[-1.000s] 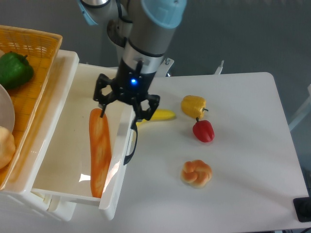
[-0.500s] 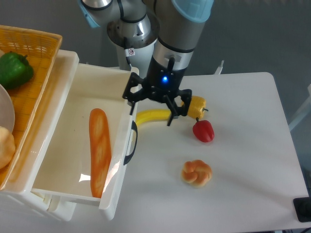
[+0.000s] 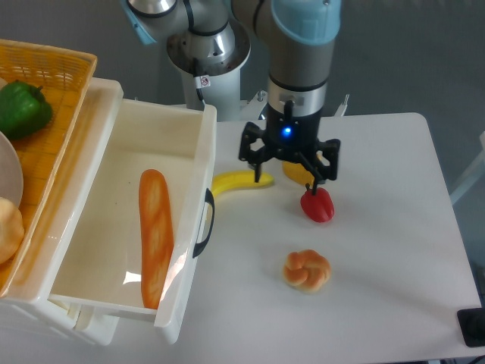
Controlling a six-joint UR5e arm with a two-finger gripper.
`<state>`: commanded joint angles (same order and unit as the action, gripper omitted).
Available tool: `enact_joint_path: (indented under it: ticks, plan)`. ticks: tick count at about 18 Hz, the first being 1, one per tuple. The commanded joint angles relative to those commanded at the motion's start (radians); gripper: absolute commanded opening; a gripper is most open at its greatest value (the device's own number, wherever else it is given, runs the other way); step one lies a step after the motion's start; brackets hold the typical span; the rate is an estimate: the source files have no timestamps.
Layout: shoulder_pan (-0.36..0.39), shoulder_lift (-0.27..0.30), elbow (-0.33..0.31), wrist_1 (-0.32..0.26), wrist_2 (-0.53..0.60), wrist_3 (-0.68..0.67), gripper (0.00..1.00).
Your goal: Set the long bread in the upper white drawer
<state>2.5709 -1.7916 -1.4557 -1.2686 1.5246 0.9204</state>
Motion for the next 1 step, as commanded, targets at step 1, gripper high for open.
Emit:
enact_joint_path:
  ticks: [1]
  plan:
    - [0.002,-0.008,0.000,0.000,0.002,0.002,1.00]
